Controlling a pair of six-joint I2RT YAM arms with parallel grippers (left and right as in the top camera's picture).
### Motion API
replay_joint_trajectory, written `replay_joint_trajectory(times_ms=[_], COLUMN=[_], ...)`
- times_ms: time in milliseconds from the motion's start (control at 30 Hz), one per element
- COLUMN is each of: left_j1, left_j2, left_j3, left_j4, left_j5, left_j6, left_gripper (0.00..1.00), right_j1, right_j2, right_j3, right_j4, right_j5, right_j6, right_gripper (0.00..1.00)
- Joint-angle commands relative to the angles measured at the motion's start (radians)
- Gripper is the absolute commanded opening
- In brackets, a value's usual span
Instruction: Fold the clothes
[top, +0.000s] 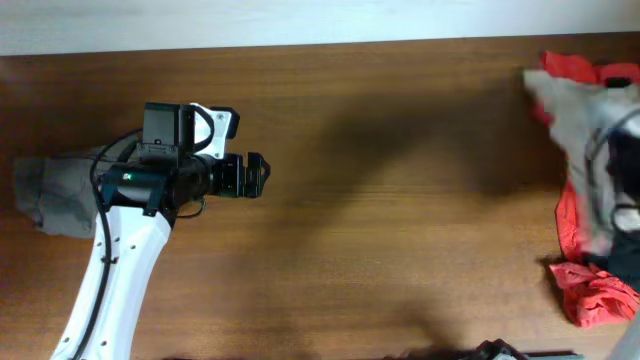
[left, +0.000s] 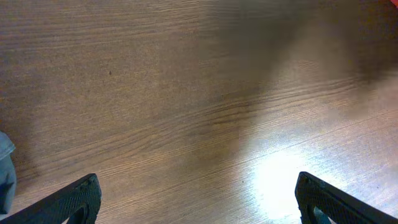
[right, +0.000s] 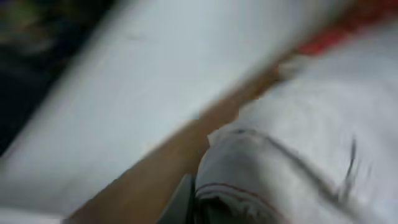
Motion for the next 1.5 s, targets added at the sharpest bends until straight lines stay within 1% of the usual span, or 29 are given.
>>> replay_joint_trajectory(times_ms=[0, 167, 233, 267, 333, 433, 467, 533, 667, 767, 833, 867, 933, 1033, 1067, 1133, 1167, 1267, 1333, 1467], left_j1=[-0.005, -0.005, -0.004, -0.004, -0.004, -0.005, -0.005, -0.005, -0.005, -0.005, -0.005, -0.005, -0.009, -0.051, -0.071, -0.126, -0.159, -0.268, -0.335, -0.452], left_j2=[-0.005, -0.005, -0.005, -0.005, -0.005, -0.009, -0.01, -0.014, -0.032, -0.054, -0.068, -0.074, -0.083, -0.09, -0.092, -0.092, -0.092, -0.093, -0.094, -0.095], left_j3=[0.024, 0.024, 0.024, 0.026, 0.03, 0.031, 0.031, 0.031, 0.031, 0.031, 0.031, 0.031, 0.031, 0.031, 0.031, 0.031, 0.031, 0.031, 0.031, 0.031], left_j4=[0.005, 0.006, 0.009, 0.01, 0.01, 0.008, 0.005, -0.003, -0.006, 0.006, 0.023, 0.036, 0.06, 0.07, 0.071, 0.076, 0.088, 0.133, 0.163, 0.213], left_j5=[0.018, 0.017, 0.014, 0.015, 0.016, 0.09, 0.132, 0.201, 0.216, 0.256, 0.331, 0.375, 0.433, 0.47, 0.47, 0.465, 0.44, 0.299, 0.208, 0.04], left_j6=[-0.006, -0.006, -0.006, -0.006, -0.006, -0.004, 0.019, 0.077, 0.101, 0.101, 0.119, 0.132, 0.134, 0.217, 0.237, 0.286, 0.298, 0.299, 0.299, 0.299], left_gripper=[0.99, 0.99, 0.99, 0.99, 0.99, 0.99, 0.99, 0.99, 0.99, 0.93, 0.89, 0.83, 0.83, 0.84, 0.87, 0.87, 0.92, 0.91, 0.92, 0.91], right_j1=[0.126, 0.327, 0.413, 0.473, 0.54, 0.625, 0.649, 0.684, 0.738, 0.743, 0.743, 0.743, 0.743, 0.743, 0.747, 0.762, 0.772, 0.819, 0.852, 0.91], right_j2=[-0.056, -0.076, -0.056, -0.036, -0.003, 0.052, 0.071, 0.103, 0.14, 0.139, 0.139, 0.139, 0.139, 0.14, 0.14, 0.14, 0.141, 0.143, 0.147, 0.159], right_j3=[0.068, 0.085, 0.081, 0.08, 0.08, 0.08, 0.08, 0.08, 0.08, 0.083, 0.083, 0.083, 0.084, 0.084, 0.084, 0.084, 0.084, 0.084, 0.084, 0.084], right_j4=[0.052, 0.101, 0.082, 0.061, 0.04, 0.048, 0.057, 0.075, 0.121, 0.135, 0.155, 0.166, 0.196, 0.246, 0.256, 0.275, 0.287, 0.294, 0.294, 0.295], right_j5=[-0.103, -0.096, -0.066, -0.044, -0.019, 0.002, 0.006, 0.028, 0.09, 0.106, 0.108, 0.116, 0.134, 0.163, 0.193, 0.27, 0.307, 0.416, 0.467, 0.595], right_j6=[-0.024, -0.024, -0.025, -0.048, -0.067, -0.069, -0.069, -0.069, -0.064, -0.055, -0.019, 0.005, 0.069, 0.199, 0.24, 0.333, 0.368, 0.494, 0.547, 0.596], right_gripper=[0.04, 0.04, 0.04, 0.04, 0.04, 0.04, 0.04, 0.04, 0.04, 0.04, 0.04, 0.04, 0.04, 0.04, 0.04, 0.04, 0.04, 0.04, 0.04, 0.04])
